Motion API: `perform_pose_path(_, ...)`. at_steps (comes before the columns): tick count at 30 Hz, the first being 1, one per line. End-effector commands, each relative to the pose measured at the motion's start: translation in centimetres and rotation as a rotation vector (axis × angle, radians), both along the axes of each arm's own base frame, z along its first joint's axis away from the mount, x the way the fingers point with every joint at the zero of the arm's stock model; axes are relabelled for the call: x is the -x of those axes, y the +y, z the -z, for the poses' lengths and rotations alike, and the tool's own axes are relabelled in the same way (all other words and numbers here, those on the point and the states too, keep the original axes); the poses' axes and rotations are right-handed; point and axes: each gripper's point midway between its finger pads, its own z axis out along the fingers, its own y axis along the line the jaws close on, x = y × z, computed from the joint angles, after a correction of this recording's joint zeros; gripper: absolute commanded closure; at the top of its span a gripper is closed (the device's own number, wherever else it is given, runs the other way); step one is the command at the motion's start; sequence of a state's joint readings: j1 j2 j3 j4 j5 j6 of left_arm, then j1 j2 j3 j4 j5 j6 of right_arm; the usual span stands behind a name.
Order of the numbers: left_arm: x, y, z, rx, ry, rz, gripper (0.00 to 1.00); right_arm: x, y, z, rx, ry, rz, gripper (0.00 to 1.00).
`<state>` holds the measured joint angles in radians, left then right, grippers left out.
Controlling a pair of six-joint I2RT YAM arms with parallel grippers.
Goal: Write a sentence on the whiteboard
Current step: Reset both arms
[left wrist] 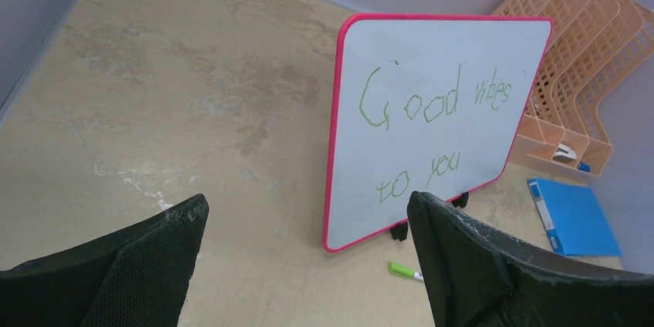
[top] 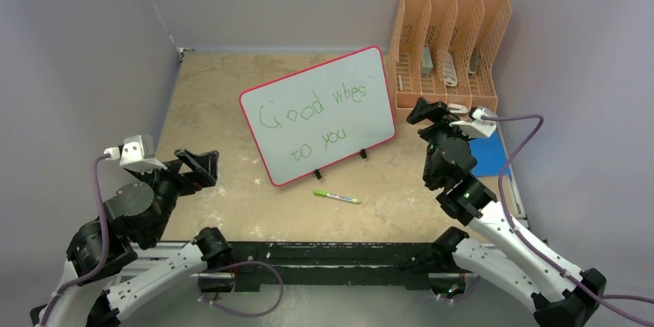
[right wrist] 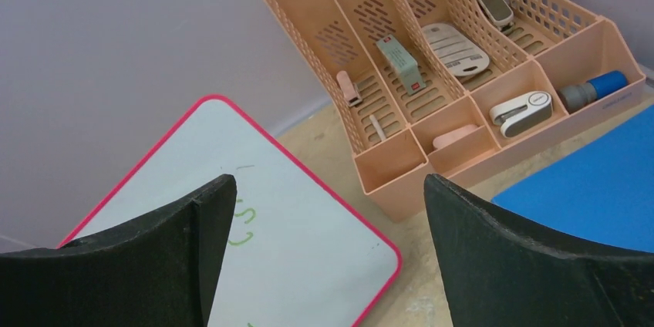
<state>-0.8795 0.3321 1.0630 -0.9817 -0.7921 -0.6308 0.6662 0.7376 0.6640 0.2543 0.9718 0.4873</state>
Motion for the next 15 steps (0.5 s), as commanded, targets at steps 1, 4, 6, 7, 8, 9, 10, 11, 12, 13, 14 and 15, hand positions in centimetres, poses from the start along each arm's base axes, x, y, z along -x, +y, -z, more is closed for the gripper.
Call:
perform_pose_path(1, -0.13, 0.41, -0.91, 0.003, -0.041, -0.013, 0.00, 0.86, -1.81, -2.88, -0.059, -0.081, 0.072, 0.07)
perform_pose_path(4, -0.06, 0.47, -1.06, 0.005, -0.047, -0.010, 0.00, 1.16, -1.99, -3.22, -0.067, -0.098, 0.068, 0.07)
perform_pose_path(6, -0.04, 0.43, -1.08, 0.007, -0.048, -0.007, 0.00, 1.19, -1.99, -3.22, -0.067, -0.099, 0.065, 0.07)
perform_pose_path(7, -0.03, 0.42, -1.07, 0.007, -0.047, -0.007, 0.00, 1.18, -1.97, -3.17, -0.066, -0.098, 0.065, 0.07)
perform_pose_path(8, -0.01, 0.43, -1.07, 0.007, -0.048, -0.005, 0.00, 1.17, -1.94, -3.13, -0.066, -0.097, 0.064, 0.06)
perform_pose_path(9, 0.00, 0.44, -1.07, 0.006, -0.048, -0.005, 0.00, 1.18, -1.97, -3.13, -0.066, -0.097, 0.065, 0.06)
perform_pose_path(10, -0.01, 0.43, -1.07, 0.006, -0.048, -0.005, 0.00, 1.18, -1.96, -3.13, -0.067, -0.097, 0.065, 0.06)
perform_pose_path(11, -0.01, 0.43, -1.09, 0.006, -0.048, -0.005, 0.00, 1.17, -1.94, -3.09, -0.066, -0.096, 0.063, 0.06)
perform_pose_path(12, 0.01, 0.44, -1.11, 0.006, -0.049, -0.004, 0.00, 1.19, -1.96, -3.12, -0.067, -0.097, 0.064, 0.06)
perform_pose_path(13, 0.01, 0.45, -1.09, 0.008, -0.048, -0.006, 0.00, 1.20, -1.94, -3.16, -0.068, -0.098, 0.063, 0.06)
perform_pose_path(14, 0.03, 0.51, -1.07, 0.010, -0.047, -0.008, 0.00, 1.21, -1.98, -3.15, -0.069, -0.098, 0.064, 0.06)
perform_pose_path(15, 0.03, 0.56, -1.09, 0.015, -0.047, -0.012, 0.00, 1.24, -2.03, -3.16, -0.069, -0.099, 0.065, 0.06)
